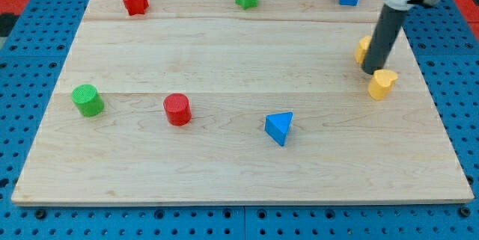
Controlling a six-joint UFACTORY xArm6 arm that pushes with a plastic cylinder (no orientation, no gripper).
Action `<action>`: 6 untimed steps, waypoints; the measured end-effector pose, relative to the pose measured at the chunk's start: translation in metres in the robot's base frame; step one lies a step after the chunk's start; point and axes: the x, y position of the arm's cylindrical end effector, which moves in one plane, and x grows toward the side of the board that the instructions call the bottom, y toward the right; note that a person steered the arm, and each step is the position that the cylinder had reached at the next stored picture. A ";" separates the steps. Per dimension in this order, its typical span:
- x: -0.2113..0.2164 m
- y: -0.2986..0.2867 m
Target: Slide the yellow heart towards the center left
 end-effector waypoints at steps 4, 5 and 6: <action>0.041 -0.055; 0.041 -0.097; 0.041 -0.124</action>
